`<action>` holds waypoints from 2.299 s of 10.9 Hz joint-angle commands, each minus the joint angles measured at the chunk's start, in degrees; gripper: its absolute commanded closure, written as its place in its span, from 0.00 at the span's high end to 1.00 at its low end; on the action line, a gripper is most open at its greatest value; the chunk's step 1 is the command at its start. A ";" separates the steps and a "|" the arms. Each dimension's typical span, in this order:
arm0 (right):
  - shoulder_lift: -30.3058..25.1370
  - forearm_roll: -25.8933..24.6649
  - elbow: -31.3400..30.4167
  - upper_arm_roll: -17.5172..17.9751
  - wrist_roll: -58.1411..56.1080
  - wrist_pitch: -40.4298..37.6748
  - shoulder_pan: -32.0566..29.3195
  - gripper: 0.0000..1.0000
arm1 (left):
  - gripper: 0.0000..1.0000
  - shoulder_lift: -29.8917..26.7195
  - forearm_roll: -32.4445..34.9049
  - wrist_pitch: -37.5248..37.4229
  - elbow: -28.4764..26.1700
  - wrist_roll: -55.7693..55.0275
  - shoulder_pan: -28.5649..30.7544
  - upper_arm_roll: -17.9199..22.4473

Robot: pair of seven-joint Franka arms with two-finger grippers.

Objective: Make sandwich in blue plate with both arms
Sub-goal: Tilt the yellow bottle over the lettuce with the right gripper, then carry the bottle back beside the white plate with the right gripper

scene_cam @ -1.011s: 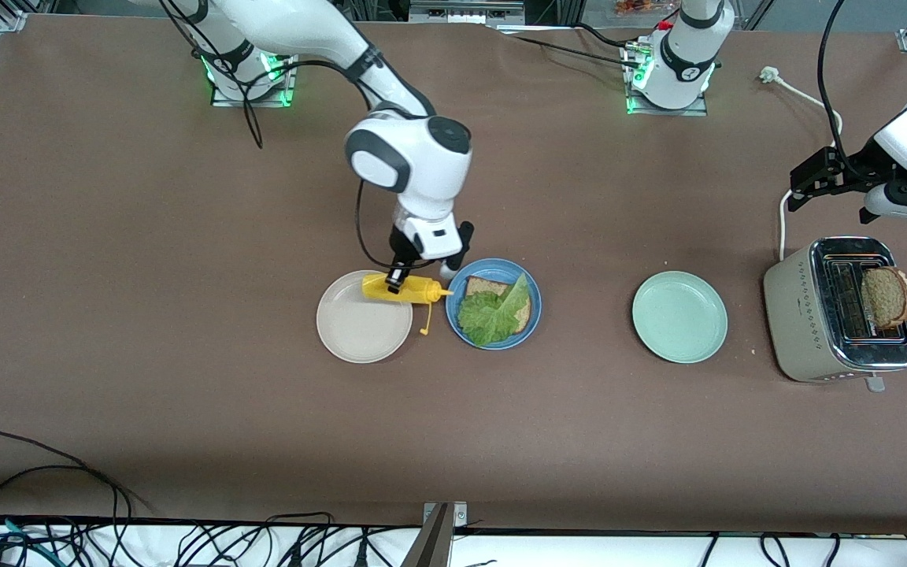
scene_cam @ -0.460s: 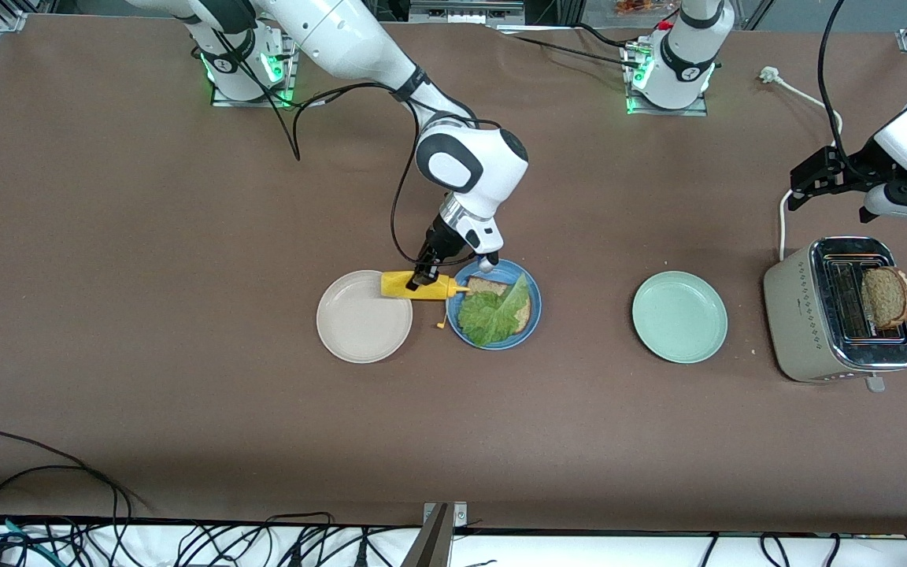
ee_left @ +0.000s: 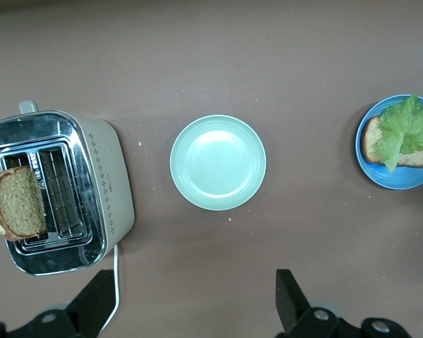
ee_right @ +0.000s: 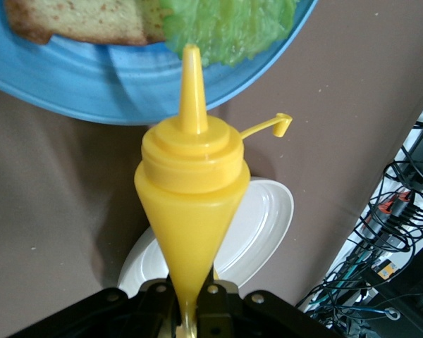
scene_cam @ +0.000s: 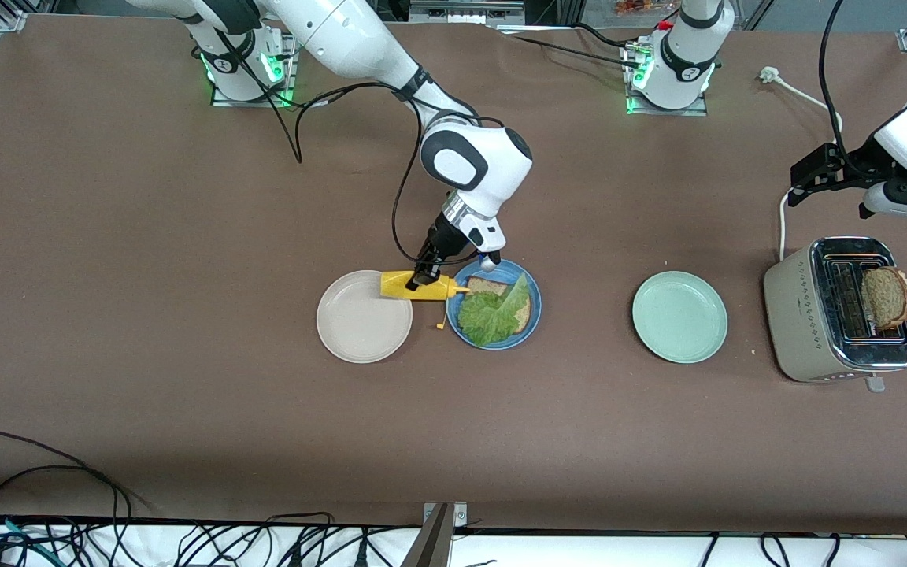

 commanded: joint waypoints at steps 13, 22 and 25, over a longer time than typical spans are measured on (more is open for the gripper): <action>-35.07 55.50 -18.24 -0.79 -52.67 6.91 -38.32 0.00 | 1.00 13.58 1.35 -0.99 6.68 4.92 21.55 1.46; -36.70 99.52 -40.94 -20.21 -116.73 8.61 -47.22 0.00 | 1.00 26.51 0.64 12.90 6.78 9.79 24.47 0.94; -30.29 107.55 -41.49 -20.22 -127.39 1.86 -53.10 0.00 | 0.89 29.15 1.61 12.90 6.78 9.97 24.47 0.94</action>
